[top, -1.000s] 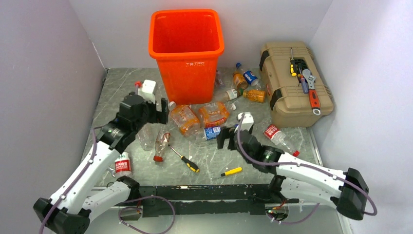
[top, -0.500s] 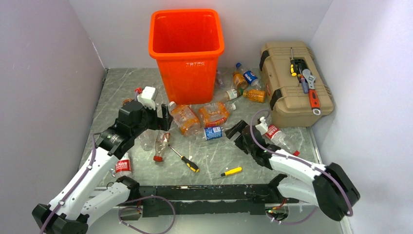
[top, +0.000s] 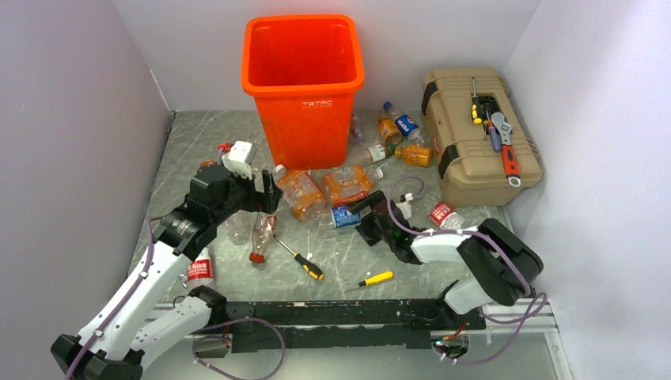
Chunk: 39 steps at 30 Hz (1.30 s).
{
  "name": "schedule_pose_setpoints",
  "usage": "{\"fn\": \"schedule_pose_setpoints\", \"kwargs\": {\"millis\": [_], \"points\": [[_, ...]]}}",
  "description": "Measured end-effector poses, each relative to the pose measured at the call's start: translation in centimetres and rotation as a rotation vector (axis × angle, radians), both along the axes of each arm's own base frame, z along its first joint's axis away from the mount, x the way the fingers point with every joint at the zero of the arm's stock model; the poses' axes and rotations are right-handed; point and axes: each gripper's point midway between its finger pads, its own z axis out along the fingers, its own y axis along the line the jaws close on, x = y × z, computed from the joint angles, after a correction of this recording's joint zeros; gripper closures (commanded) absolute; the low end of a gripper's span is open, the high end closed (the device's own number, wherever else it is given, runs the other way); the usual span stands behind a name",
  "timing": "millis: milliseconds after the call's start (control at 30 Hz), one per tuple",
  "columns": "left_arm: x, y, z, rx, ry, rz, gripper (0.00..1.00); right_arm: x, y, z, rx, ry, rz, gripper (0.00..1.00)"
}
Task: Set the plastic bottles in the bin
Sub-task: Pick up the plastic bottle at the center of the board.
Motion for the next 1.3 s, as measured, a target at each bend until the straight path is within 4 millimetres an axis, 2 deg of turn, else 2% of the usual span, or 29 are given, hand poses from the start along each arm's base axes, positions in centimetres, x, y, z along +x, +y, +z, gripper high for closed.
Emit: {"fn": "schedule_pose_setpoints", "kwargs": {"millis": [167, 333, 400, 600, 767, 933, 1067, 1200, 1300], "points": [[0.0, -0.1, 0.0, -0.001, 0.001, -0.003, 0.04, 1.0, 2.2, -0.1, 0.083, 0.007, -0.003, 0.12], [0.0, 0.0, 0.0, -0.001, 0.0, -0.003, 0.04, 1.3, 2.9, -0.4, 0.139, 0.001, -0.01, 0.23], [0.0, 0.0, 0.0, -0.001, 0.0, -0.003, 0.04, 1.1, 2.9, -0.6, 0.149, -0.001, -0.012, 0.27], [0.0, 0.0, 0.0, -0.001, 0.0, -0.003, 0.04, 0.3, 2.5, -1.3, 0.129, -0.01, 0.003, 0.49], [0.0, 0.0, 0.0, -0.001, 0.0, -0.003, 0.04, -0.4, 1.8, -1.4, 0.078, -0.053, 0.036, 0.56], [0.0, 0.0, 0.0, -0.001, 0.0, -0.003, 0.04, -1.9, 0.4, -0.9, -0.015, -0.121, 0.107, 0.57], [-0.1, 0.0, 0.1, -0.002, -0.003, -0.003, 0.02, -3.3, 0.0, 1.2, -0.148, -0.238, 0.244, 0.58], [-0.4, -0.2, 0.6, -0.028, -0.037, -0.02, 0.0, -5.2, 0.0, 5.8, -0.287, -0.45, 0.427, 0.58], [-1.3, -1.4, 1.7, -0.099, -0.095, -0.092, 0.01, -6.6, -0.3, 9.1, -0.355, -0.599, 0.536, 0.58]]}}
